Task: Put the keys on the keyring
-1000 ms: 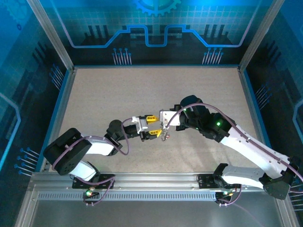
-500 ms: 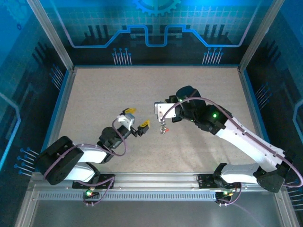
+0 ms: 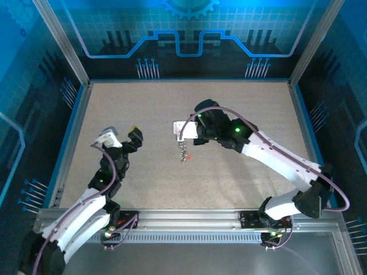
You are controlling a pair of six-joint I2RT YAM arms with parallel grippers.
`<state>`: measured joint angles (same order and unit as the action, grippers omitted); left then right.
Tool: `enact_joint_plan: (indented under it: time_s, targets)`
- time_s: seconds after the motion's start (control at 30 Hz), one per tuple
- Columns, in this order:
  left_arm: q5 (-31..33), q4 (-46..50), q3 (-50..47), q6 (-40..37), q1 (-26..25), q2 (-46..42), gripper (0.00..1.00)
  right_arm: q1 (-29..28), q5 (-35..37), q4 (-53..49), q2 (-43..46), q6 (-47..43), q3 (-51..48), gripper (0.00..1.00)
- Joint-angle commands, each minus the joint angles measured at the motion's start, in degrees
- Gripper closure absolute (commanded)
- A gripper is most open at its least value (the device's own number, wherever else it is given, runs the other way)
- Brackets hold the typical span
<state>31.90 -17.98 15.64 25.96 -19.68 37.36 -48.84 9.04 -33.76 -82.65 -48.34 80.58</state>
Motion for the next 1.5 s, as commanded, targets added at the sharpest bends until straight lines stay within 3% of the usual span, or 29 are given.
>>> enact_joint_plan:
  time_s: [0.0, 0.17, 0.4, 0.67, 1.23, 1.47]
  targets:
    - [-1.8, 14.6, 1.1, 3.4, 2.6, -2.8, 0.01, -2.3, -4.1, 4.2, -4.2, 5.6, 3.2, 1.00]
    - [-2.0, 25.2, 7.7, 3.0, 6.0, 0.7, 0.01, -3.9, -8.1, 7.4, -11.8, 9.4, 6.1, 1.00]
    - [-1.3, 35.3, 14.3, 11.5, 10.5, 9.4, 0.01, -5.7, -13.0, 12.8, -21.7, 16.4, 11.6, 1.00]
    - [-1.7, 32.8, 12.0, 12.5, 11.2, 9.0, 0.01, -4.5, -13.9, 11.7, -27.9, 17.6, 12.5, 1.00]
    - [-7.0, 24.5, 7.6, 11.8, 11.4, 10.6, 0.01, 1.5, -8.2, 8.2, -20.7, 17.0, -2.4, 1.00]
    - [-7.2, 22.2, 6.6, 11.8, 11.4, 11.5, 0.01, 2.0, -5.1, 7.6, -22.6, 17.1, -6.6, 1.00]
